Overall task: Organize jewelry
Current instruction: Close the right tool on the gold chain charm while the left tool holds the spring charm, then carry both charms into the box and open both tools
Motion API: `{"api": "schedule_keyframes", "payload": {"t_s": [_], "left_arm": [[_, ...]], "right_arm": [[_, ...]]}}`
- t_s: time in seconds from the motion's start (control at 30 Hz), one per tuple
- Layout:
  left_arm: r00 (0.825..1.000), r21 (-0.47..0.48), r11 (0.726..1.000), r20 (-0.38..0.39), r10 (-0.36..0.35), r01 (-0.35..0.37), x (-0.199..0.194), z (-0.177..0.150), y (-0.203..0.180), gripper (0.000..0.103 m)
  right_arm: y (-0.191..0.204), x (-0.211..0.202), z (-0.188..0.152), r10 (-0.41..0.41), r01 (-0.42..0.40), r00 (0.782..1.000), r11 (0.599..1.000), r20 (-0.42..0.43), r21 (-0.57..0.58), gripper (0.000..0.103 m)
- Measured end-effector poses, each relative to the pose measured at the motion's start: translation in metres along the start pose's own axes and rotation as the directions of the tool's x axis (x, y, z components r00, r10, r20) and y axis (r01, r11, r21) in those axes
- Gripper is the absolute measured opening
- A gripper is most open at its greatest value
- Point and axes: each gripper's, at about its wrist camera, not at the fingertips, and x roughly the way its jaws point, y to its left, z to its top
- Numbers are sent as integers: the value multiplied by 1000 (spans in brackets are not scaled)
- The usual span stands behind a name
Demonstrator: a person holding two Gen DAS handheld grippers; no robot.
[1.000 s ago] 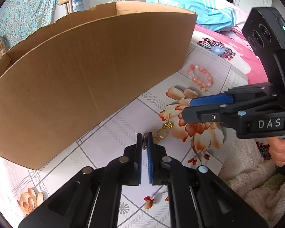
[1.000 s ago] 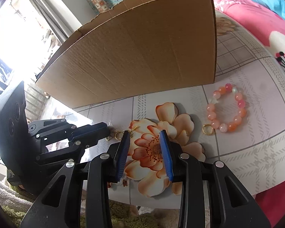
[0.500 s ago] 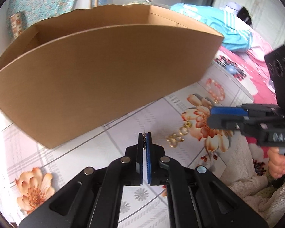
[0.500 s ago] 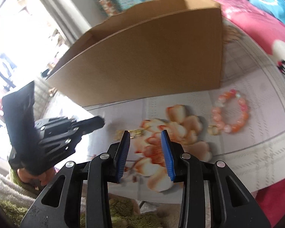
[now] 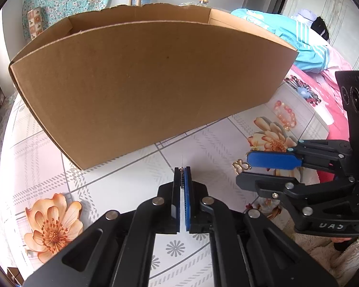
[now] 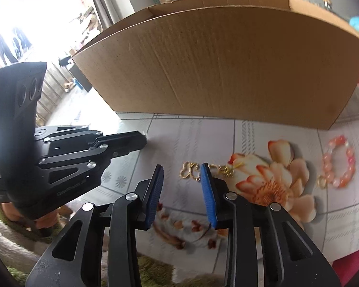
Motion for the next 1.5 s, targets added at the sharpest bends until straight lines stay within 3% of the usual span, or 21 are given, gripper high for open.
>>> {"api": "schedule_keyframes", "payload": {"t_s": [0.33, 0.57, 0.87, 1.1, 1.3, 1.5], "left_arm": [[1000, 4, 1000, 6, 0, 0, -2, -3, 3, 2], [1000, 3, 1000, 7, 0, 0, -1, -3, 2, 2], [1000, 12, 1000, 22, -1, 1, -8, -3, 1, 2], [996, 25, 999, 80, -39, 37, -36, 4, -2, 2], [980, 50, 994, 166, -107, 100, -75, 24, -10, 2], [960, 116, 985, 238, -149, 125, -106, 53, -22, 2]], "right_arm": [[30, 14, 1, -142, 144, 990, 980, 24, -136, 14], [41, 15, 0, -144, 147, 989, 980, 31, -131, 13], [16, -8, -2, -117, 121, 992, 987, 47, -103, 13], [10, -28, -2, -80, 88, 993, 993, 91, -85, 13], [10, -55, 11, -27, 38, 988, 997, 154, -73, 13], [11, -87, 30, -3, 29, 964, 995, 266, -94, 13]]}}
